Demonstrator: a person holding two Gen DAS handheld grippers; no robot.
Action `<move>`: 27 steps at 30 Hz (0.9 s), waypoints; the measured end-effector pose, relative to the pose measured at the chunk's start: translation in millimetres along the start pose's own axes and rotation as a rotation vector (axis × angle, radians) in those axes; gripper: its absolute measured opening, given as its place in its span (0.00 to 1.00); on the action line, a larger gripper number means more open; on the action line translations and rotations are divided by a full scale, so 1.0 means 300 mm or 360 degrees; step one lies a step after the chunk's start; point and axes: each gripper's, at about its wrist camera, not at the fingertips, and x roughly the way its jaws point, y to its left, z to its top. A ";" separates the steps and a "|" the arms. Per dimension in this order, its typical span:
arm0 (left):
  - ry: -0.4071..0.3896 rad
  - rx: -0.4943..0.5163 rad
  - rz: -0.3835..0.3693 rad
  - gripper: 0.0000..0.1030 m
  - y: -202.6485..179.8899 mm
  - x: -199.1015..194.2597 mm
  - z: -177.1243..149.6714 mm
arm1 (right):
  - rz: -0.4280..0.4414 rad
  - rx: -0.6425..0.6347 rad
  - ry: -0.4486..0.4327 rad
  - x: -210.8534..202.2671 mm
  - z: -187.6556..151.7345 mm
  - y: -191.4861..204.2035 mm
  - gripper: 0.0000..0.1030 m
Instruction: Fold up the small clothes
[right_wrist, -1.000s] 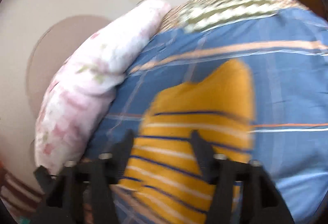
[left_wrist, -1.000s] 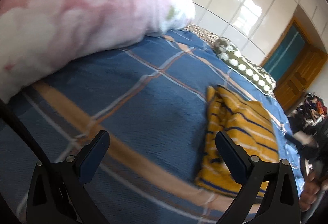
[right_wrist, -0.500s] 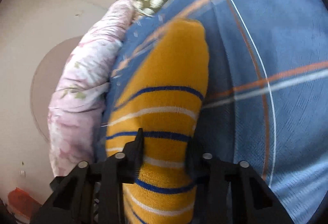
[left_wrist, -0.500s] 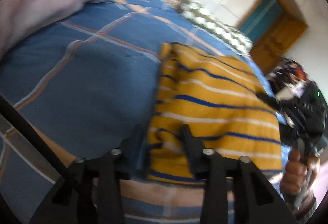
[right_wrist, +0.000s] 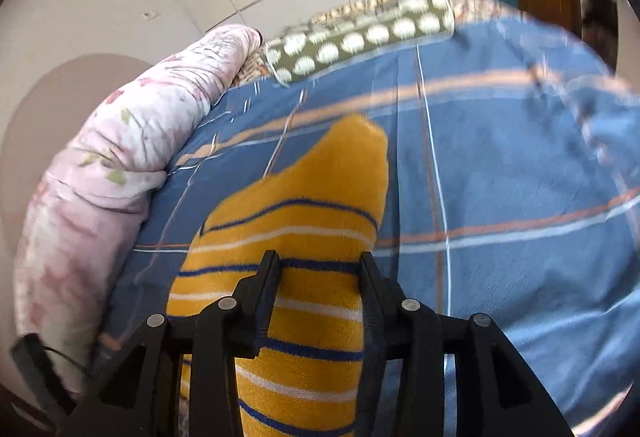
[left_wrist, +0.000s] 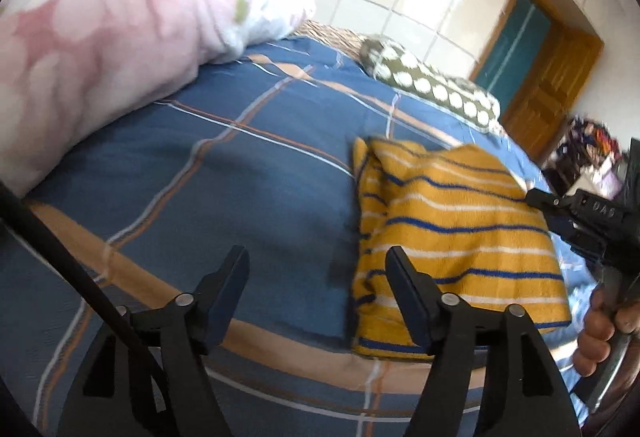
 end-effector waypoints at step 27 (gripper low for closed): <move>-0.0684 -0.0076 0.0556 1.00 0.126 -0.294 -0.003 | 0.0397 -0.0668 0.0480 0.031 -0.358 0.374 0.42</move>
